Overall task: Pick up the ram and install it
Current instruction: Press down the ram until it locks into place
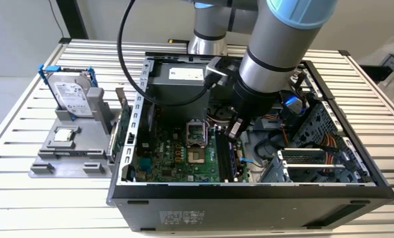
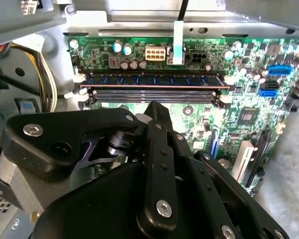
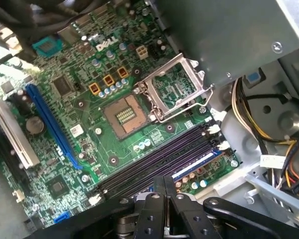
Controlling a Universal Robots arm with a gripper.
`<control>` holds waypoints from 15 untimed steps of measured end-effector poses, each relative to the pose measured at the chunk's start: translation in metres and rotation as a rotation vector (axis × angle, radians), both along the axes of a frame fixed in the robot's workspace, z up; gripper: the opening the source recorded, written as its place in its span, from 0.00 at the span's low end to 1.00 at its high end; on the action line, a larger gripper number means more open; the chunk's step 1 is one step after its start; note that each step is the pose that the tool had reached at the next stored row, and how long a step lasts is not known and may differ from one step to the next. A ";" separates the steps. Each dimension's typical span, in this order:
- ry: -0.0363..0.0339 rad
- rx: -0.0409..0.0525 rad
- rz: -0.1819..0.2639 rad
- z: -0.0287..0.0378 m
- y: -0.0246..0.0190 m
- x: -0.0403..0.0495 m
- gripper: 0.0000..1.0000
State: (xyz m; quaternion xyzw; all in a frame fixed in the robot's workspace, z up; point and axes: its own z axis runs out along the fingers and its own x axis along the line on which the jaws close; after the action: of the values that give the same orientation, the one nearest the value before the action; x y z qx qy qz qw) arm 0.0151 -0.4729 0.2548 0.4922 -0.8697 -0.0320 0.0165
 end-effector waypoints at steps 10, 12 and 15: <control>0.0000 0.0000 0.116 0.0000 0.0000 0.0024 0.00; 0.0000 0.0000 0.139 0.0000 0.0000 0.0028 0.00; 0.0000 0.0001 0.176 0.0000 0.0000 0.0033 0.00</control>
State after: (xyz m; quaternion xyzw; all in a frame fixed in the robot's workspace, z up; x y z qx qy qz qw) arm 0.0184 -0.4729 0.2548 0.5668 -0.8230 -0.0304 0.0193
